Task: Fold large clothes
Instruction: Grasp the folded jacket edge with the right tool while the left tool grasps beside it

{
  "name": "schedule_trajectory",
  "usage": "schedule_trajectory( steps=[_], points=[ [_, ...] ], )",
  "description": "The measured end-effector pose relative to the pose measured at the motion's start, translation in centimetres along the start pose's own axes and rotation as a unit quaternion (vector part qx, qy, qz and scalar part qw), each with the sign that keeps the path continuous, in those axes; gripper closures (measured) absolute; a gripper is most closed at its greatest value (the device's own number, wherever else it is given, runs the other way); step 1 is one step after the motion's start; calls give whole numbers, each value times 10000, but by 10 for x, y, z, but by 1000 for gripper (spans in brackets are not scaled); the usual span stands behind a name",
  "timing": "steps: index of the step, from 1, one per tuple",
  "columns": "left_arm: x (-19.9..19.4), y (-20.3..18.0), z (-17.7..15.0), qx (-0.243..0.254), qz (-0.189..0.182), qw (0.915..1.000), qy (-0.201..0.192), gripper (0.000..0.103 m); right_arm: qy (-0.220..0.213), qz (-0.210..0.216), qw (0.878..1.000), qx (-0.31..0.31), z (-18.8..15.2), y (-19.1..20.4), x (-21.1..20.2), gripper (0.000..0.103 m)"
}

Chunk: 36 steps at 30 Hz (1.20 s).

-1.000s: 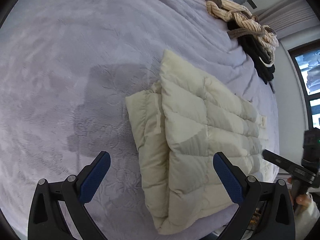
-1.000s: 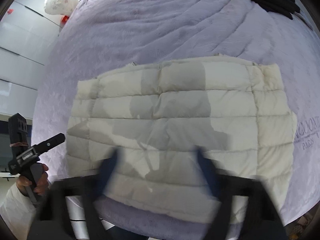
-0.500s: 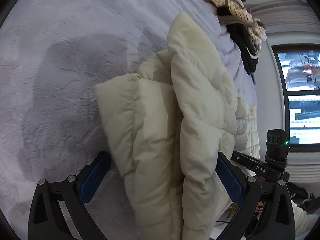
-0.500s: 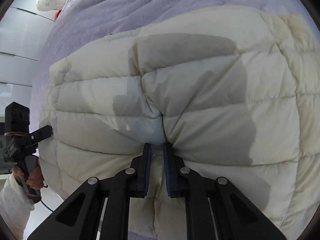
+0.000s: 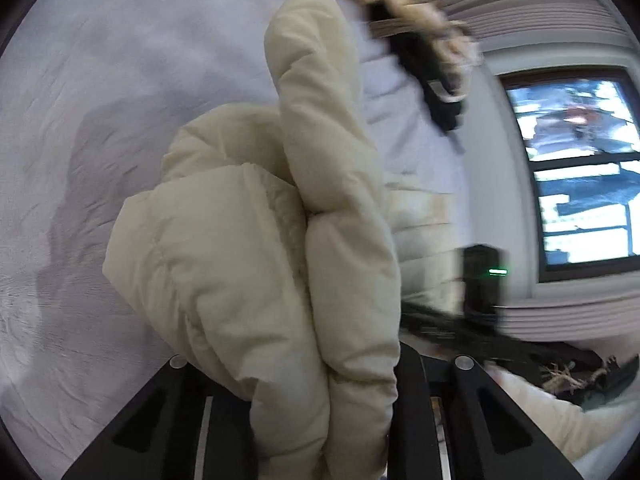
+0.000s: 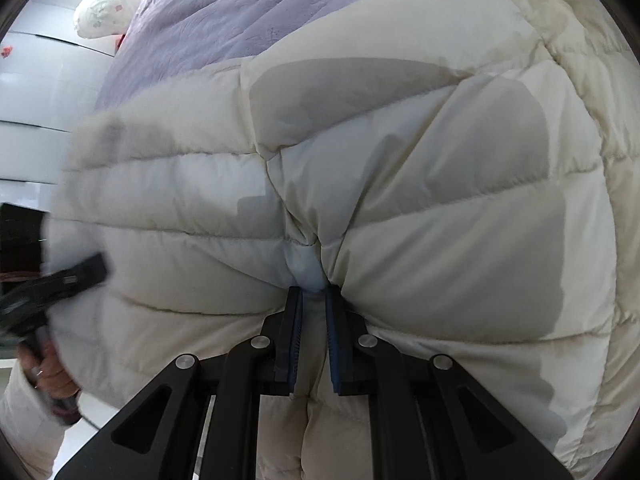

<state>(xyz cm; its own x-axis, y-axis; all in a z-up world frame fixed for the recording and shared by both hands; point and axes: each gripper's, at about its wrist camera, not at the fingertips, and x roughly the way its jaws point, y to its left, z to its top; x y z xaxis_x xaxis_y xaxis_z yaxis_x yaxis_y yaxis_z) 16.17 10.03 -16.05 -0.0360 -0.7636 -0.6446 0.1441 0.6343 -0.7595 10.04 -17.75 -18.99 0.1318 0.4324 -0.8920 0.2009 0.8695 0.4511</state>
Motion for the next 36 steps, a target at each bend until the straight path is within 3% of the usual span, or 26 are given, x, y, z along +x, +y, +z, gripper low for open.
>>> schedule_trajectory(
  steps=[3,8,14,20,23,25,30,36],
  points=[
    [2,-38,-2,332,-53,9994,15,80,0,77,10000,9,-3,-2,-2,92],
    [21,-87,-7,776,173,9968,44,80,140,209,9997,69,-1,-8,-4,92],
    [17,-97,-2,771,412,9961,-75,80,372,416,9984,-76,11,-8,-25,91],
    [6,-97,-5,620,675,9957,-118,80,-169,329,9985,-412,40,-17,-69,91],
    [12,-115,-6,719,962,9927,-125,80,-136,629,9977,-217,58,-32,-54,91],
    [20,-134,-6,839,1154,9897,-118,80,115,834,9963,-167,67,-37,-31,91],
    [54,-169,-10,1200,1531,9809,22,80,474,908,9943,-281,79,-26,6,98],
    [79,-188,-17,1218,1844,9753,35,80,629,1180,9910,-11,89,-38,18,103]
  ],
)
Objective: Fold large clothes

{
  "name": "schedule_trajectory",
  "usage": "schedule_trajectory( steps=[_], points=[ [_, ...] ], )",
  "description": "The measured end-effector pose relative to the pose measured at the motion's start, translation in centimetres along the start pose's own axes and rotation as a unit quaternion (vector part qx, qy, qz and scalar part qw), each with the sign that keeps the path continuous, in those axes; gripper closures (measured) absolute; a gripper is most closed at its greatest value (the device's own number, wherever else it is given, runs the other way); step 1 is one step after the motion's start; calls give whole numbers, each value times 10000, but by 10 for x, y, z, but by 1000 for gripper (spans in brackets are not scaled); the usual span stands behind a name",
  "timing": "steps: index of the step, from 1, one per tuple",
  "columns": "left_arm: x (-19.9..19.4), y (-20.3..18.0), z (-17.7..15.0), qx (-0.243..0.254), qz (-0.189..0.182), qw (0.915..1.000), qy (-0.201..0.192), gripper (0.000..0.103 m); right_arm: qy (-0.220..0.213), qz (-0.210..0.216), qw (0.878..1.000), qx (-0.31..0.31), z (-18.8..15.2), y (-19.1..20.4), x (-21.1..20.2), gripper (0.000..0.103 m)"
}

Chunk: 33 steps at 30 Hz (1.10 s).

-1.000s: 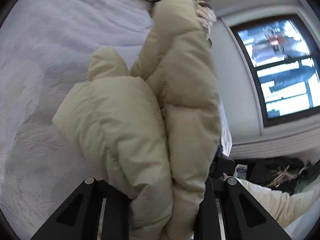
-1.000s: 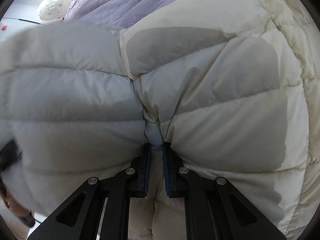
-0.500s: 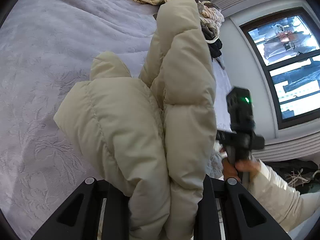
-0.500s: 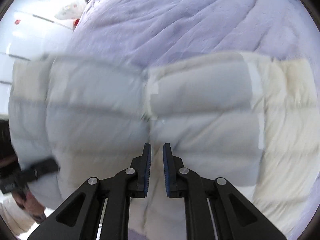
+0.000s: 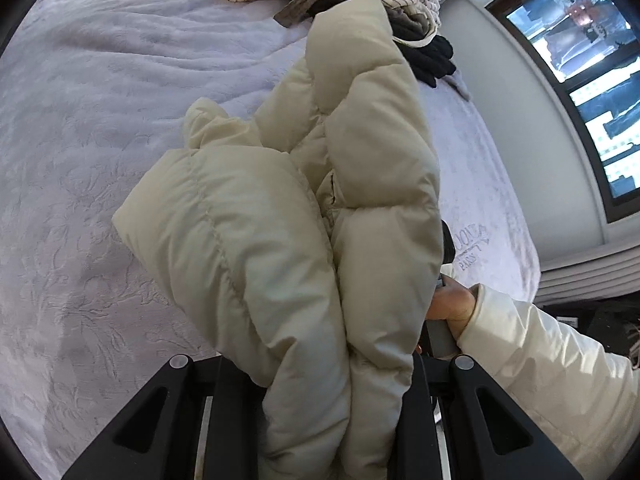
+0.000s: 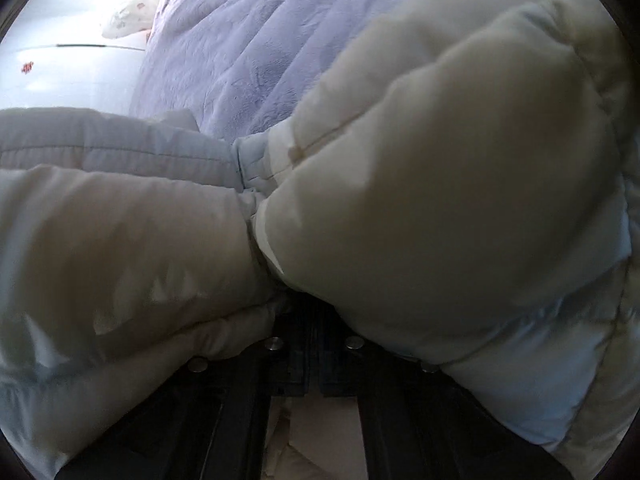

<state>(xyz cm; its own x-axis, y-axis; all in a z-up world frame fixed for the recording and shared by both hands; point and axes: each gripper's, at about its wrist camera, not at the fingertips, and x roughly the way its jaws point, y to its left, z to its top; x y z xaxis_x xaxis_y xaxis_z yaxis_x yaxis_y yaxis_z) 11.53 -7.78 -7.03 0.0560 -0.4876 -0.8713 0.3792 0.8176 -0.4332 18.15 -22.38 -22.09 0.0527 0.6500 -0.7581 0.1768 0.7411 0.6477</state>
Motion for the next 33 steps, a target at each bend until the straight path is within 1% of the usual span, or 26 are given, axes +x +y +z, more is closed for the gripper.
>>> schedule_trajectory(
  steps=[4,5,6,8,10,11,12,13,14,15,17,19,21,22,23,25,26,27,28,29,30,31,33],
  points=[
    [3,-10,-4,36,258,9997,40,80,28,100,9999,132,3,-1,-6,102],
    [3,-9,-4,28,307,9995,53,80,42,113,9998,155,4,0,-9,98],
    [4,-7,-5,16,326,9994,63,80,47,106,9998,178,4,2,-13,98],
    [5,-6,-5,-11,368,9993,95,80,12,41,9998,177,4,6,-27,98],
    [8,-8,-4,-32,397,9991,132,80,-148,-30,9998,153,4,10,-50,97],
    [8,-9,-4,-38,419,9990,151,80,-248,-25,9996,160,3,11,-62,92],
    [8,-10,-4,-37,434,9989,164,80,-333,-9,9993,169,3,12,-72,71],
    [9,-8,-3,-32,442,9989,178,80,-477,-22,9987,181,0,12,-89,53],
    [10,-9,-2,-26,456,9988,189,80,-663,-95,9976,164,-5,13,-107,21],
    [11,-10,-1,-25,470,9987,206,80,-852,-182,9961,110,-10,13,-123,20],
    [12,-11,-1,-24,496,9984,252,80,-1056,-301,9939,74,-22,10,-148,20],
    [13,-12,0,3,537,9981,289,80,-1239,-518,9907,194,-38,4,-167,20],
    [16,-14,2,35,569,9978,323,80,-1449,-983,9835,452,-56,-14,-186,20],
    [17,-16,3,61,589,9976,355,80,-1547,-1115,9798,607,-60,-29,-190,20],
    [18,-17,3,80,606,9974,373,80,-1607,-1147,9776,732,-65,-42,-197,21],
    [21,-21,4,130,654,9969,424,80,-1714,-1052,9732,1112,-86,-62,-198,25],
    [24,-22,5,159,680,9965,453,80,-1704,-1000,9719,1280,-97,-71,-194,33],
    [26,-24,6,196,709,9961,482,80,-1663,-946,9719,1372,-101,-74,-192,53],
    [28,-26,6,242,735,9957,514,80,-1584,-730,9729,1516,-108,-85,-183,61],
    [30,-29,7,286,742,9953,553,80,-1566,-568,9734,1576,-110,-91,-176,79],
    [32,-33,7,342,733,9949,602,80,-1527,-300,9736,1670,-112,-100,-167,87],
    [34,-37,8,396,734,9944,651,80,-1502,-209,9737,1703,-113,-104,-160,89],
    [38,-45,8,476,746,9934,731,80,-1454,-53,9743,1722,-109,-113,-148,90]
  ],
)
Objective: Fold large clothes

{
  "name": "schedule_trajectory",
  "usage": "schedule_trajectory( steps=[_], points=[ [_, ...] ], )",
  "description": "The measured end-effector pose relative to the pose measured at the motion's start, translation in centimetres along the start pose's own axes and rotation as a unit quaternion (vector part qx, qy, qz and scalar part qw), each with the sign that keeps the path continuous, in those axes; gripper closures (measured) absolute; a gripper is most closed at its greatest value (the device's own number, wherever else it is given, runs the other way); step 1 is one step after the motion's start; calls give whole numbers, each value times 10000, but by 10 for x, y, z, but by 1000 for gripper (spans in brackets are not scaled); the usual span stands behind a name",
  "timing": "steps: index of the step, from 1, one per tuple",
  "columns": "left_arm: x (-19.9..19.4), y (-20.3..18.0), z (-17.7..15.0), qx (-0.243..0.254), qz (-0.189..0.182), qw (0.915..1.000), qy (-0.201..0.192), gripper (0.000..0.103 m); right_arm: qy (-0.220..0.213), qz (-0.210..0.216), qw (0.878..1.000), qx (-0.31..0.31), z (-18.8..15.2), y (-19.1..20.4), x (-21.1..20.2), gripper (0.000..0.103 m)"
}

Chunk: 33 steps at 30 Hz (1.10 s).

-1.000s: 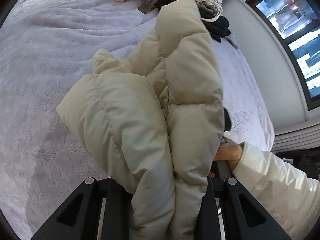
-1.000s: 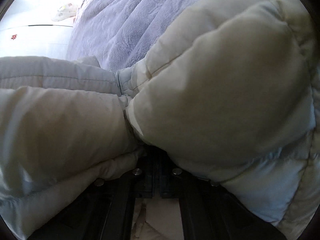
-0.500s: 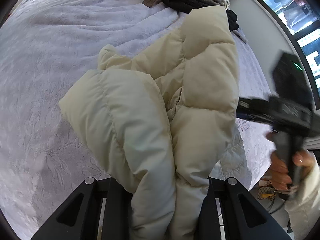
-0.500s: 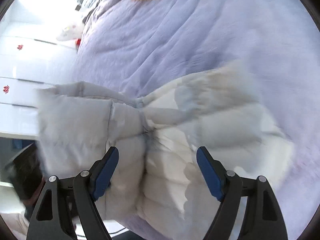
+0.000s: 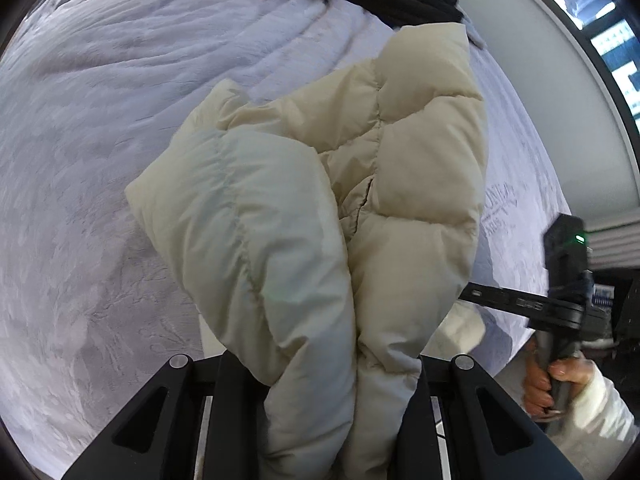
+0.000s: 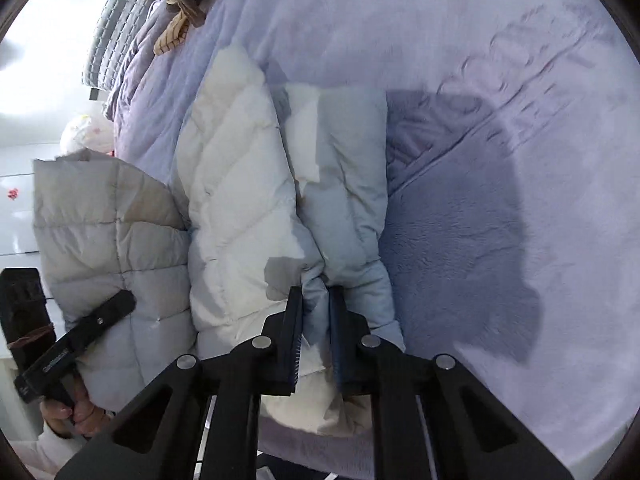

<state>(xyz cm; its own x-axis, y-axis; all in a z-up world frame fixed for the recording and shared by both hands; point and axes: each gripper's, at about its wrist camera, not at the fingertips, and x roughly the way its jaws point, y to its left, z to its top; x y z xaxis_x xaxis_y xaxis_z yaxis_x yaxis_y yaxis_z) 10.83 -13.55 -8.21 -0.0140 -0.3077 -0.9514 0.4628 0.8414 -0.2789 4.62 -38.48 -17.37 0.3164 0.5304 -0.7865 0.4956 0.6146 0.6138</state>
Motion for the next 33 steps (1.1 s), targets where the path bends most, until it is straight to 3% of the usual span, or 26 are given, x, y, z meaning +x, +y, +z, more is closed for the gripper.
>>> schedule_trajectory(
  steps=[7,12,14,19,20,21,27,30,33],
  points=[
    [19,-43,18,337,-251,9988,250,79,228,411,9989,-9,8,-10,51,90],
    [31,-63,29,476,-519,9973,225,71,295,614,9977,-40,18,-12,65,90],
    [34,-67,32,464,-898,9946,245,46,314,716,9969,-22,13,-24,57,90],
    [37,-68,32,501,-1442,9881,190,43,328,899,9954,27,14,-34,57,91],
    [38,-67,33,484,-1555,9864,201,34,332,937,9950,59,14,-37,57,92],
    [38,-67,33,461,-1743,9834,207,33,337,977,9946,84,12,-42,55,92],
    [39,-71,40,478,-2502,9668,210,33,422,1373,9888,392,16,-64,53,92],
    [44,-71,39,523,-2471,9674,205,33,401,1479,9864,593,25,-77,41,90],
    [54,-74,40,501,-2425,9686,236,33,101,1442,9865,770,32,-98,6,88]
  ],
)
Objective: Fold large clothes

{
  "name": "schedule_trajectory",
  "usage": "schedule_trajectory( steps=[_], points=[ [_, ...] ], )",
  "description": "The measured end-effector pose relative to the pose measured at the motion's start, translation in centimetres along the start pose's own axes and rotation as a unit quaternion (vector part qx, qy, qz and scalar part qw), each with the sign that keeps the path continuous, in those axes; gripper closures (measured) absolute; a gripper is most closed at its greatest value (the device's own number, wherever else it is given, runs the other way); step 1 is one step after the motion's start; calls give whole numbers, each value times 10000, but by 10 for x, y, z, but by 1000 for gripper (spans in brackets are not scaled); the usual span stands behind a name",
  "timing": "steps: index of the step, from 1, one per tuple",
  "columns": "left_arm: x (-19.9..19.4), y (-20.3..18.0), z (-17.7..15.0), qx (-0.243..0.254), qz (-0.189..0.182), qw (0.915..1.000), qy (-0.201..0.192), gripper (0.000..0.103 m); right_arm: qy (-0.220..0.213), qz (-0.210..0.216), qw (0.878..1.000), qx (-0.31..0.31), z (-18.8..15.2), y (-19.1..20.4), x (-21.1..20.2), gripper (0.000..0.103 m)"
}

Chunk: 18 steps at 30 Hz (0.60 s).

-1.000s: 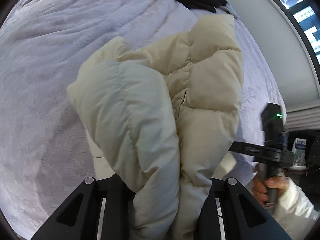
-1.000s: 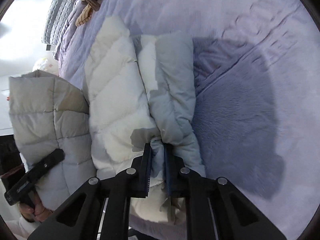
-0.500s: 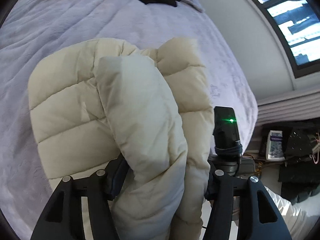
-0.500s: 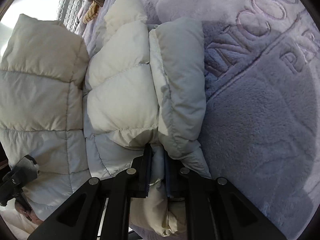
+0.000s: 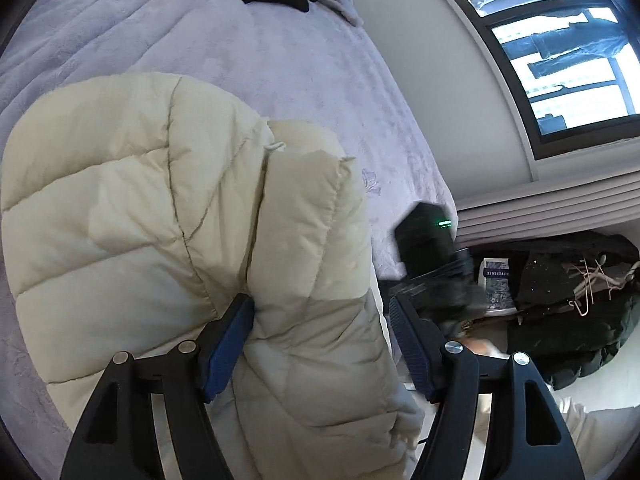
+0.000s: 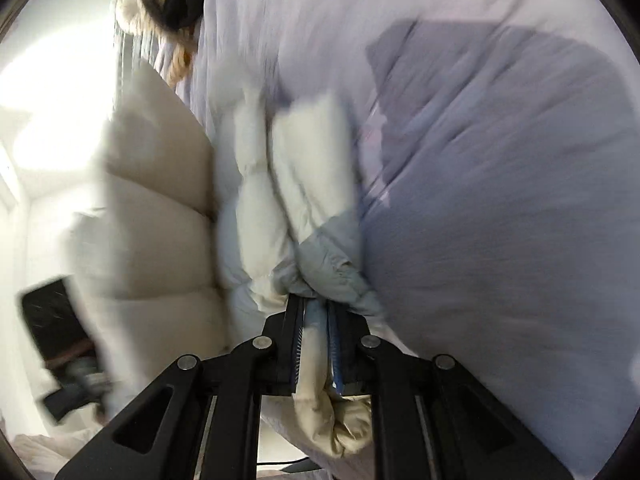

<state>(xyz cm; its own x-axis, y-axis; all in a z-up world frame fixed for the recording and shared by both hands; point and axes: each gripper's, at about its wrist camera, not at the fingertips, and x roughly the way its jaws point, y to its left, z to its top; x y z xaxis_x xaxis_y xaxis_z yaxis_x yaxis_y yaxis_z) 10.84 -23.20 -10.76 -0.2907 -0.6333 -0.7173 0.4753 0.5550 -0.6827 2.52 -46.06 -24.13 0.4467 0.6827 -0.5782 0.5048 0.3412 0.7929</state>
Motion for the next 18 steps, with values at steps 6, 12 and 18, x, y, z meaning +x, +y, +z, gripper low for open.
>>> schedule_trajectory(
  steps=[6,12,18],
  points=[
    [4,0,1,36,12,9999,-98,33,-670,852,9941,-84,13,7,-65,46],
    [14,-3,2,198,-10,9998,-69,33,20,803,9950,-588,32,25,-9,92],
    [34,-4,8,457,222,9987,-68,33,467,637,9949,-632,78,8,44,94]
  ],
)
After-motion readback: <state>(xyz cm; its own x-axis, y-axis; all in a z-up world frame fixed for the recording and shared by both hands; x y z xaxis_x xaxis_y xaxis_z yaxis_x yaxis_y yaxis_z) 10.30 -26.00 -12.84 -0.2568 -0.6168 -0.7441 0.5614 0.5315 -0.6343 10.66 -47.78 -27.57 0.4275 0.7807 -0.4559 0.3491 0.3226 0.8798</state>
